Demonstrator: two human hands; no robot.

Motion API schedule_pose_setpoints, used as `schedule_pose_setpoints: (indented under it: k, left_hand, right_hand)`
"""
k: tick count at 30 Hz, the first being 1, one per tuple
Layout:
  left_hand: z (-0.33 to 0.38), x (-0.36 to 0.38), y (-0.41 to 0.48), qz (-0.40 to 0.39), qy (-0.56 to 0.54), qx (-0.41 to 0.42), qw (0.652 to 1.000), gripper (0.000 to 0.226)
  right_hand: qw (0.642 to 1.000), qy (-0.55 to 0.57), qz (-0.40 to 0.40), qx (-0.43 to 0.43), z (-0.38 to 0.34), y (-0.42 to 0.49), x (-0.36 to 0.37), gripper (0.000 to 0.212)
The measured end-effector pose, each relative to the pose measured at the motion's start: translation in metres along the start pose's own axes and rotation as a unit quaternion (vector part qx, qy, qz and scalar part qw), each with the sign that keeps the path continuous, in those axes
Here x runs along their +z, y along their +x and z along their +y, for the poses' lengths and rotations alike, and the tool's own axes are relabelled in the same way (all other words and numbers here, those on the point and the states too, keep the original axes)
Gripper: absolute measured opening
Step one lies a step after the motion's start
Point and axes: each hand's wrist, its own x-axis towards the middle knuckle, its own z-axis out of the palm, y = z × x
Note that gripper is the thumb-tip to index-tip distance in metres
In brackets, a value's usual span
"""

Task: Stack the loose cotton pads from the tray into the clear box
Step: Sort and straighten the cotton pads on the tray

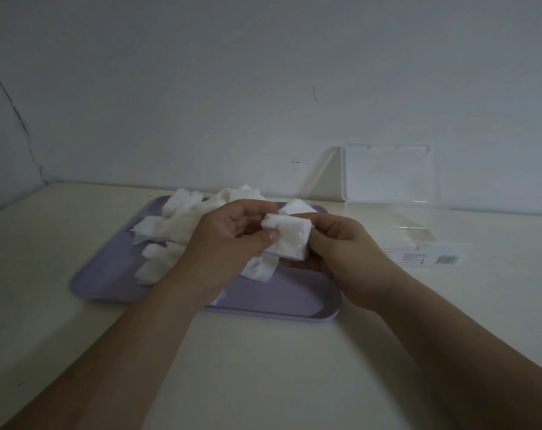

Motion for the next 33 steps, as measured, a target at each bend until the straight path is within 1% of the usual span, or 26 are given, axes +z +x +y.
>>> schedule_pose_setpoints:
  k: [3,6,8,10,11,13,14,15,16,17,18,20,22,23,24,26,28,31,33]
  left_hand:
    - [-0.002,0.001,0.000,0.026,0.047,0.011,0.998,0.033]
    - [-0.002,0.004,-0.001,0.063,0.136,0.051,0.987,0.029]
    - [0.000,0.007,-0.003,0.082,0.170,0.088,0.978,0.034]
    - [0.002,0.008,-0.003,0.080,0.191,0.114,0.972,0.037]
    - [0.003,0.009,-0.003,0.075,0.200,0.121,0.969,0.035]
    - [-0.001,0.008,0.000,0.081,0.190,0.097,0.974,0.031]
    - [-0.003,0.007,0.001,0.083,0.173,0.064,0.979,0.036]
    - [-0.005,0.006,0.002,0.076,0.159,0.026,0.984,0.045]
    - [-0.006,0.005,0.002,0.058,0.155,0.001,0.986,0.052]
    - [-0.007,0.005,0.002,0.035,0.162,0.000,0.986,0.051]
    - [-0.008,0.005,0.001,0.014,0.172,0.013,0.985,0.044]
    - [-0.009,0.007,-0.001,-0.009,0.185,0.038,0.982,0.026]
    - [-0.011,0.011,-0.003,-0.009,0.245,0.048,0.968,0.019]
    - [-0.014,0.013,-0.004,-0.012,0.290,0.049,0.956,0.018]
    - [-0.016,0.014,-0.004,-0.023,0.322,0.047,0.945,0.016]
    - [-0.019,0.014,-0.005,-0.034,0.334,0.042,0.941,0.013]
    - [-0.020,0.009,-0.003,-0.024,0.331,0.039,0.942,0.010]
    - [-0.020,0.002,-0.001,-0.025,0.334,0.034,0.942,0.016]
    - [-0.021,0.002,-0.001,-0.026,0.320,0.036,0.946,0.017]
  right_hand:
    - [0.999,0.025,-0.021,0.023,-0.003,0.000,-0.002,0.031]
    - [0.996,0.038,-0.072,0.026,-0.005,-0.001,-0.002,0.042]
    - [0.998,0.009,-0.058,-0.004,-0.004,-0.002,0.001,0.043]
    - [0.999,-0.025,-0.026,-0.036,0.000,-0.003,0.003,0.037]
    - [0.998,-0.034,-0.016,-0.048,0.000,-0.003,0.004,0.033]
    - [0.998,-0.026,-0.004,-0.057,0.001,-0.002,0.003,0.029]
    - [0.998,-0.016,-0.002,-0.055,0.001,-0.002,0.002,0.028]
    - [0.999,-0.010,-0.005,-0.054,0.002,-0.002,0.001,0.028]
    - [0.998,-0.008,-0.012,-0.055,0.002,-0.001,-0.001,0.028]
    - [0.998,-0.017,-0.018,-0.061,0.003,-0.001,-0.001,0.028]
    - [0.997,-0.037,-0.023,-0.071,0.002,-0.001,-0.001,0.029]
    - [0.984,-0.143,-0.007,-0.105,0.001,-0.001,-0.001,0.029]
    - [0.946,-0.295,0.034,-0.131,0.001,0.000,-0.003,0.030]
    - [0.929,-0.343,0.048,-0.130,0.001,0.000,-0.003,0.032]
    - [0.919,-0.372,0.056,-0.122,0.002,-0.001,-0.003,0.038]
    - [0.901,-0.418,0.057,-0.101,0.004,-0.002,-0.004,0.057]
    - [0.889,-0.444,0.038,-0.100,0.009,-0.002,-0.001,0.065]
    - [0.889,-0.444,0.021,-0.111,0.013,-0.005,0.004,0.070]
    - [0.876,-0.477,0.032,-0.065,0.012,-0.006,0.007,0.074]
